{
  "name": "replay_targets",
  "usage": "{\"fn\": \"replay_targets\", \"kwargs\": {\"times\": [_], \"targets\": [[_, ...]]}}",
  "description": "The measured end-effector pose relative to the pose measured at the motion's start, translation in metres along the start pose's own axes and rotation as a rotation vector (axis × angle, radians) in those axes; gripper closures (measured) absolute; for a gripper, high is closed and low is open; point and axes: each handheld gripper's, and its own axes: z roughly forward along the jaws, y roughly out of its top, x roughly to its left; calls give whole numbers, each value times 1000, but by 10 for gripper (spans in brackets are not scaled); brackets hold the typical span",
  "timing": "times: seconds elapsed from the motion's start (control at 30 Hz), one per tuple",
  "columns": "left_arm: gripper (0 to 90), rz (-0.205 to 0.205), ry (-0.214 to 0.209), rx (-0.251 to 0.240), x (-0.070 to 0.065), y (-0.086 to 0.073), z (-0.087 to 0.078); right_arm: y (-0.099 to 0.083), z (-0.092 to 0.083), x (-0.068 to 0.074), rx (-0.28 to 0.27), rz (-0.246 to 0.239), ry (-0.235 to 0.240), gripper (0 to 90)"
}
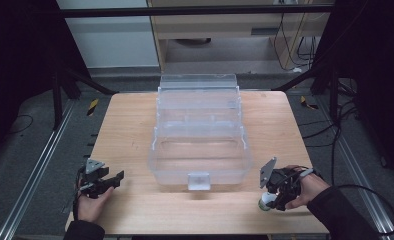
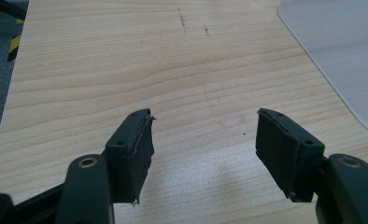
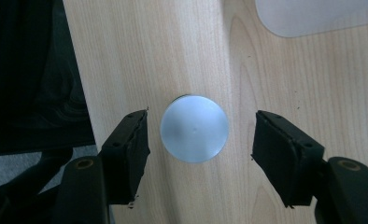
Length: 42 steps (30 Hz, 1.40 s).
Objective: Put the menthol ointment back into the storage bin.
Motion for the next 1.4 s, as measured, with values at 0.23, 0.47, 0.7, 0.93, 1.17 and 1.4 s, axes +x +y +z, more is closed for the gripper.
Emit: {"fn": "replay_targets", "kwargs": {"times": [0.23, 0.47, 0.7, 0.93, 1.17, 1.4], "targets": [[364, 0, 2, 0, 0, 0, 0, 2, 10, 1, 31, -12, 16, 370], [364, -1, 4, -1, 0, 0, 0, 2, 23, 0, 59, -29, 30, 421], [365, -2, 4, -1, 1, 0, 0, 4, 30, -2, 82, -25, 47, 474], [365, -3, 4, -2, 1, 0, 0, 4, 31, -4, 89, -19, 56, 498], [365, -3, 5, -1, 1, 0, 0, 4, 30, -4, 97, -19, 63, 501], [366, -2, 5, -1, 1, 0, 0, 9, 10, -5, 71, -7, 38, 502]]}}
